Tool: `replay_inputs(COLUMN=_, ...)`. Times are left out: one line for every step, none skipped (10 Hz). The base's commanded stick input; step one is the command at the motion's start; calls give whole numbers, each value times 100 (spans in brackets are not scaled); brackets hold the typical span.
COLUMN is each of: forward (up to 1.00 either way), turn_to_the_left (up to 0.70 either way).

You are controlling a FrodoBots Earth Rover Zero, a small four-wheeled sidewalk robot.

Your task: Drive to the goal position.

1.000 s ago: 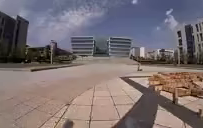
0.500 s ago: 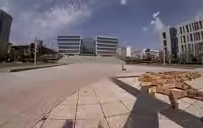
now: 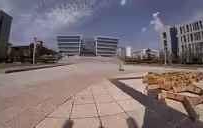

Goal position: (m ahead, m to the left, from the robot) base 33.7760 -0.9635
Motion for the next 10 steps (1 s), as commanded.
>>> replay_inputs(forward=70, turn_to_the_left=0)
replay_inputs(forward=70, turn_to_the_left=0)
replay_inputs(forward=70, turn_to_the_left=0)
replay_inputs(forward=70, turn_to_the_left=0)
replay_inputs(forward=70, turn_to_the_left=0)
replay_inputs(forward=70, turn_to_the_left=0)
replay_inputs(forward=70, turn_to_the_left=0)
replay_inputs(forward=70, turn_to_the_left=0)
replay_inputs(forward=70, turn_to_the_left=0)
replay_inputs(forward=70, turn_to_the_left=-28)
